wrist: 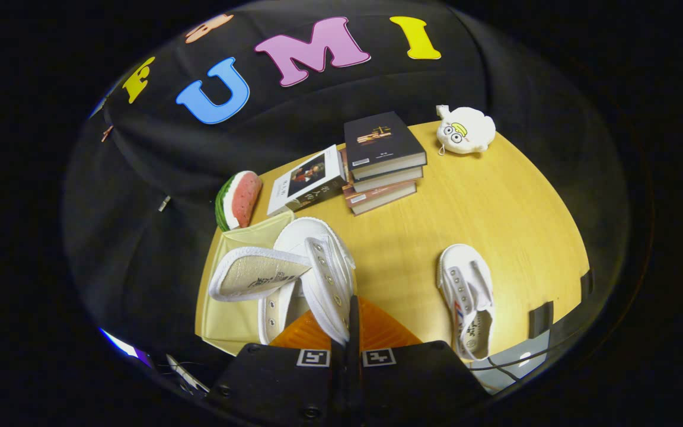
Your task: Open the storage box then place both shoes into the box .Put the left shoe in first, then the right shoe, with the right side of both shoes facing outward in a uniform manner.
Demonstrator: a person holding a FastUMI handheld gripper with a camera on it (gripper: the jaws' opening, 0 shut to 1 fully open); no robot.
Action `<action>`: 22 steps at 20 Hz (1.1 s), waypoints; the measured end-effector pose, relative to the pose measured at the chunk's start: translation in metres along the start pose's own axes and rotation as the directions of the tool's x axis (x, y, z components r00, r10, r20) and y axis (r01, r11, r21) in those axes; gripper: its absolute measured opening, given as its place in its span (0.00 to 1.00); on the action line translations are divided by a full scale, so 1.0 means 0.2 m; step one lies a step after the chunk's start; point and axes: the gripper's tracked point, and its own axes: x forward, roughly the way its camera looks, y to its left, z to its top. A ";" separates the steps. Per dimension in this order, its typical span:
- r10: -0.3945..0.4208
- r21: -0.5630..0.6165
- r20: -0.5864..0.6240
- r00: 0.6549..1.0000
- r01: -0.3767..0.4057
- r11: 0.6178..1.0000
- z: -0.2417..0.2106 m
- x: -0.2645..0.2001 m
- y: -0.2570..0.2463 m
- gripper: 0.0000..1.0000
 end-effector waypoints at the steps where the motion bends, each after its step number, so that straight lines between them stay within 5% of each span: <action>1: 0.027 0.032 -0.012 1.000 -0.027 0.999 0.00 0.01 0.10 0.05; 7: 0.042 0.167 -0.125 0.991 -0.020 0.986 -0.12 0.19 0.47 0.05; 13: -0.038 0.131 -0.201 0.979 0.065 0.989 -0.25 0.40 0.58 0.05; 20: -0.099 0.217 -0.202 0.974 0.143 0.966 -0.30 0.61 0.59 0.05; 22: -0.026 0.253 -0.219 0.975 0.083 0.964 -0.32 0.65 0.67 0.08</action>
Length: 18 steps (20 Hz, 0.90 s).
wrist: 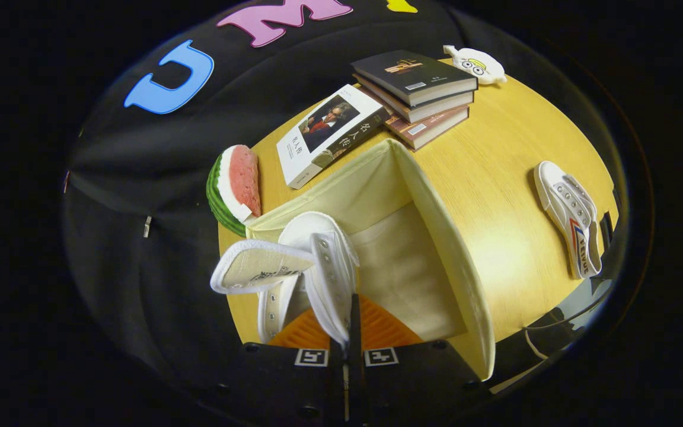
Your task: Open the storage box then place both shoes into the box .Put the left shoe in first, then the right shoe, with the right side of both shoes facing outward in a uniform manner.
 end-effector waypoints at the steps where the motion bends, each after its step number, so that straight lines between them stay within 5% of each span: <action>1: 0.053 0.017 -0.047 0.997 -0.052 0.999 -0.05 0.03 0.06 0.27; 3: 0.142 0.032 -0.119 0.983 -0.140 0.990 -0.10 -0.02 0.16 0.63; 5: 0.139 -0.006 -0.105 0.985 -0.141 0.990 -0.08 0.00 0.16 0.99; 18: 0.220 -0.221 0.019 0.975 -0.210 0.952 0.07 -0.36 0.08 0.99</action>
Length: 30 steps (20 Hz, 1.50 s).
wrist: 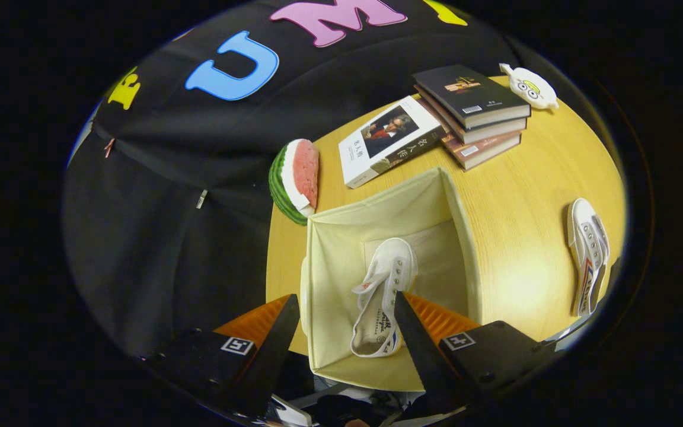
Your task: Open the storage box then place both shoes into the box .Put the left shoe in first, then the right shoe, with the right side of both shoes facing outward in a uniform manner.
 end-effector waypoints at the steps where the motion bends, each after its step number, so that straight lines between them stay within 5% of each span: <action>1: 0.004 -0.023 0.021 1.000 -0.004 1.000 0.02 -0.05 -0.01 0.99; 5: -0.022 -0.126 0.107 0.994 0.035 0.991 0.12 -0.25 -0.13 0.99; 9: -0.080 -0.109 0.214 0.974 0.105 0.988 0.24 -0.45 -0.34 0.99; 18: -0.317 -0.098 0.315 0.894 0.363 0.927 0.30 -0.77 -1.16 0.99; 24: -0.473 -0.189 0.226 0.852 0.514 0.836 0.12 -0.78 -1.71 0.99; 30: -0.497 -0.257 0.105 0.862 0.506 0.823 -0.10 -0.62 -2.02 0.98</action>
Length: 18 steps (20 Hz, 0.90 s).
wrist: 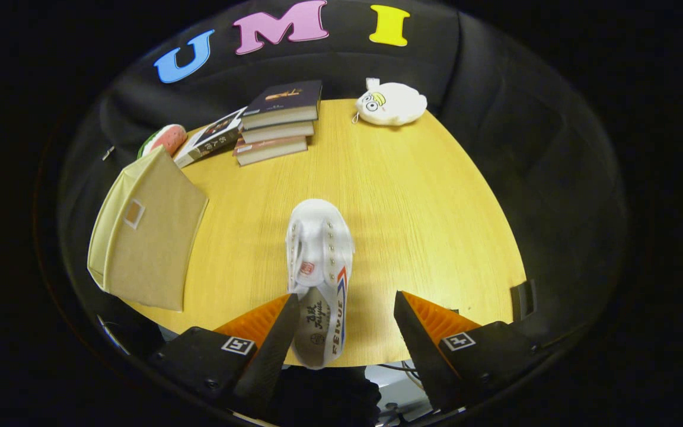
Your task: Open the storage box then place both shoes into the box .Put the left shoe in first, then the right shoe, with the right side of both shoes facing outward in a uniform manner.
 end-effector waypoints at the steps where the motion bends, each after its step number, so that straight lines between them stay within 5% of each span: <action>1: -0.008 -0.023 -0.015 1.000 0.008 1.000 -0.02 0.06 -0.02 0.98; 5: -0.010 -0.091 -0.002 1.000 0.009 0.996 0.03 0.23 -0.08 0.93; 10: 0.068 -0.008 0.039 0.997 -0.067 0.998 0.16 0.40 0.02 0.86; 12: 0.087 -0.003 0.051 0.995 -0.087 0.996 0.18 0.44 0.07 0.66; 13: 0.083 -0.019 0.047 0.995 -0.082 0.996 0.18 0.43 0.06 0.47; 15: 0.078 0.019 0.034 0.996 -0.079 0.997 0.18 0.43 0.02 0.39; 17: 0.108 0.128 -0.004 0.994 -0.106 0.986 0.18 0.42 0.01 0.13; 18: 0.104 0.165 -0.012 0.994 -0.101 0.981 0.18 0.41 0.00 0.13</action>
